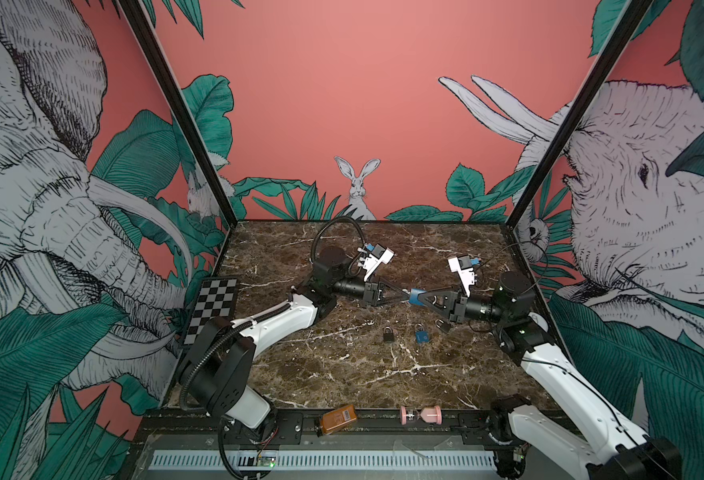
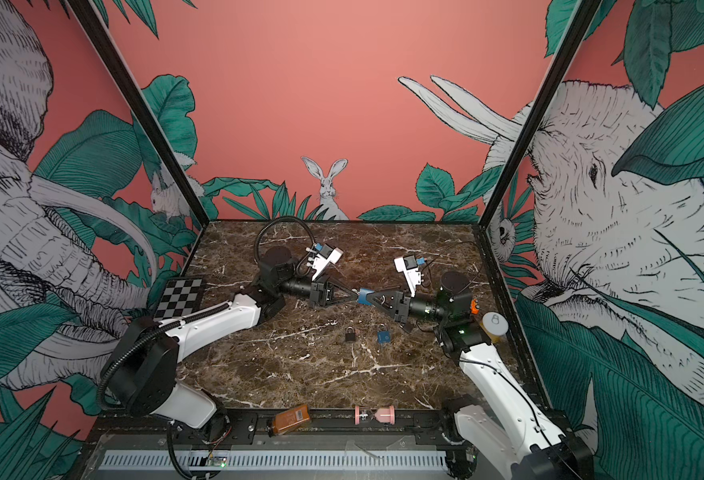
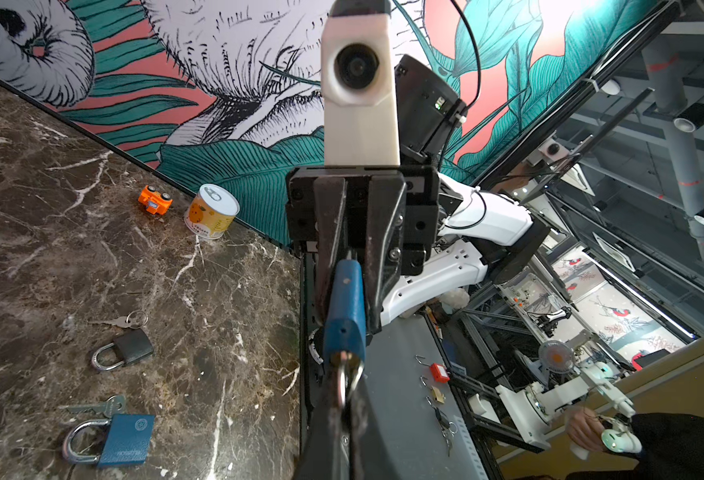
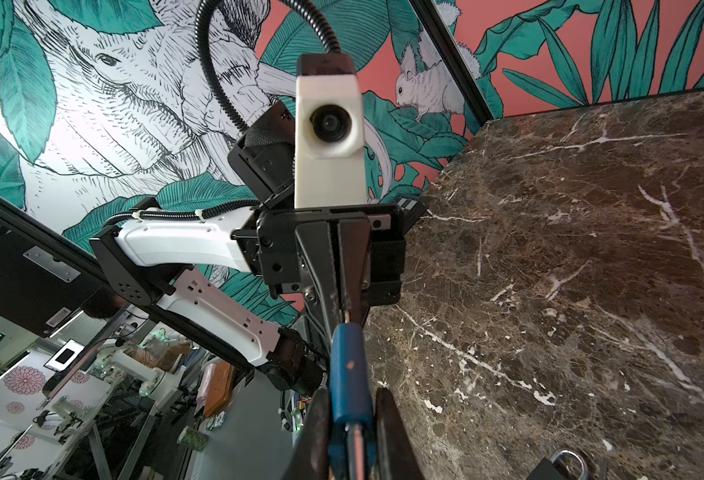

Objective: Lock with the key

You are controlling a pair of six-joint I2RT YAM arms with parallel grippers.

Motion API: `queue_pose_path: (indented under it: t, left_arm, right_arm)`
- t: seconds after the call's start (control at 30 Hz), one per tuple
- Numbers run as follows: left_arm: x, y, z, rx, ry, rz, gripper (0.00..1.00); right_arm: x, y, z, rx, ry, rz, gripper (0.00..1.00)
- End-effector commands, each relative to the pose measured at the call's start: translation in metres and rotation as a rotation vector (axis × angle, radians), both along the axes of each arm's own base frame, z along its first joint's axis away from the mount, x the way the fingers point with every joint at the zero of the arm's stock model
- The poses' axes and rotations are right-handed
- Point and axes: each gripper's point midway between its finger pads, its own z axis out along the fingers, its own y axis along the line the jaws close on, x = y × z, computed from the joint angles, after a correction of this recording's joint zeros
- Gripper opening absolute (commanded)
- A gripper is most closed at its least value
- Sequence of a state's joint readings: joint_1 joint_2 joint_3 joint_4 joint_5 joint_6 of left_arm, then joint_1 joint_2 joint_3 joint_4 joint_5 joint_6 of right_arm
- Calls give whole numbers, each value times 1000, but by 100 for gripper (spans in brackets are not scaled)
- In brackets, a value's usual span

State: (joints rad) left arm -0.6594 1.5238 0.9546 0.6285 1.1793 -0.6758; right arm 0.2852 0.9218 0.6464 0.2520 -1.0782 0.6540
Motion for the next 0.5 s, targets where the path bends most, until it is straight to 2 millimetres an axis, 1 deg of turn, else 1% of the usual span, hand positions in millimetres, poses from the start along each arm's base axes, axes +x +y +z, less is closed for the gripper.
queue_pose_path:
  t: [0.0, 0.2, 0.3, 0.47]
  left_arm:
    - [0, 5, 14, -40, -44, 4, 0]
    - [3, 8, 20, -77, -19, 6, 0]
    - [9, 8, 12, -58, 28, 14, 0]
    - [8, 11, 4, -52, 60, 18, 0]
  right_arm:
    - [0, -3, 11, 17, -68, -11, 0]
    - [3, -11, 14, 27, -100, -58, 0]
    - [4, -16, 17, 31, -120, -83, 0]
    - [5, -24, 16, 36, -130, -112, 0]
